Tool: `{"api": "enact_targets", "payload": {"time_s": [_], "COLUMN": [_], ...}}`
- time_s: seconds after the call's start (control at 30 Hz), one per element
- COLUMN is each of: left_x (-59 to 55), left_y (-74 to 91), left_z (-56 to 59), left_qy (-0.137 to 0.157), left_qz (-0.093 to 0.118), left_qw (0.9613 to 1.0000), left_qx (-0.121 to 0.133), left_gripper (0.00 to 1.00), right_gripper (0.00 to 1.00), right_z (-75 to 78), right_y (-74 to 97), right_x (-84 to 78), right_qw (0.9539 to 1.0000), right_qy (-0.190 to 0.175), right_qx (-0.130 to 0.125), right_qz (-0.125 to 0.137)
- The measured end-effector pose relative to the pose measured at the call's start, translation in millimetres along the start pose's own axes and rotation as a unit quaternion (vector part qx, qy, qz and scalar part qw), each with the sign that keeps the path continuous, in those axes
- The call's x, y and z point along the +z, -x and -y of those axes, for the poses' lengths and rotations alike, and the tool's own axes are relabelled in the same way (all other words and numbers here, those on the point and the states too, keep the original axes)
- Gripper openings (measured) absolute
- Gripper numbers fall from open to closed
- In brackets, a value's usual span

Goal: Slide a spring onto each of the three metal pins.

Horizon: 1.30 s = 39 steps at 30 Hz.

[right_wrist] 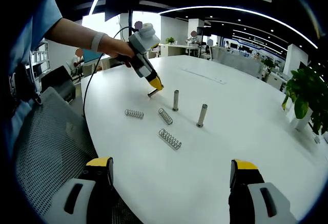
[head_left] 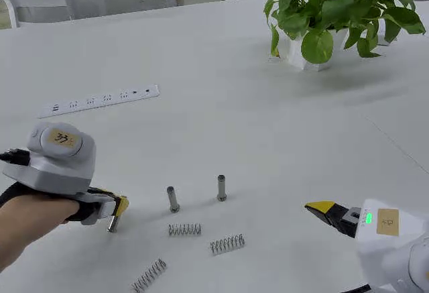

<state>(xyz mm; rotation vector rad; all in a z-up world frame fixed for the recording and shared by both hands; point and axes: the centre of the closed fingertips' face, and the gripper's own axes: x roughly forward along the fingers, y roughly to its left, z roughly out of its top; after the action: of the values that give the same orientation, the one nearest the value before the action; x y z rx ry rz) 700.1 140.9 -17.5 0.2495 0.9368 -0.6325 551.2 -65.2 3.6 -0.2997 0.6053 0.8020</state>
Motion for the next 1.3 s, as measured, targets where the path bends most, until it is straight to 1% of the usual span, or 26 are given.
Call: {"api": "enact_targets", "payload": {"time_s": [0.17, 0.27, 0.37, 0.43, 0.57, 0.97, 1.13, 1.3], "left_x": [2.8, 3.5, 6.7, 7.5, 6.0, -5.2, -6.6, -7.1], "left_y": [5.1, 6.7, 9.9, 10.3, 11.2, 19.9, 21.0, 21.6], "left_z": [0.3, 0.2, 1.6, 0.5, 0.2, 1.9, 4.2, 5.9], "left_qy": [0.004, 0.001, 0.007, -0.003, 0.001, -0.006, -0.019, -0.028], "left_qz": [0.008, 0.010, 0.017, 0.018, 0.018, 0.021, 0.027, 0.027], "left_qw": [1.0000, 1.0000, 0.9998, 0.9998, 0.9998, 0.9998, 0.9994, 0.9992], "left_qx": [-0.001, 0.000, -0.004, -0.001, -0.001, 0.003, 0.006, 0.007], "left_gripper": [0.04, 0.04, 0.04, 0.04, 0.04, 0.04, 0.04, 0.05], "right_gripper": [0.95, 0.95, 0.95, 0.95, 0.95, 0.95, 0.95, 0.95], "right_z": [-2.7, -4.3, -5.5, -6.7, -7.4, -10.6, -11.3, -11.7], "right_y": [-1.3, -1.5, -2.0, -2.5, -3.2, -5.3, -5.6, -5.0], "right_x": [-1.3, -1.0, -1.0, -0.6, 0.8, 1.8, 1.9, 1.4], "right_qw": [1.0000, 1.0000, 1.0000, 1.0000, 0.9999, 0.9999, 0.9998, 0.9998], "right_qy": [0.000, 0.000, 0.000, 0.001, 0.002, 0.006, 0.007, 0.008], "right_qx": [0.004, 0.007, 0.008, 0.010, 0.011, 0.016, 0.017, 0.017], "right_qz": [-0.003, -0.002, -0.003, -0.003, -0.001, -0.002, -0.003, -0.004]}}
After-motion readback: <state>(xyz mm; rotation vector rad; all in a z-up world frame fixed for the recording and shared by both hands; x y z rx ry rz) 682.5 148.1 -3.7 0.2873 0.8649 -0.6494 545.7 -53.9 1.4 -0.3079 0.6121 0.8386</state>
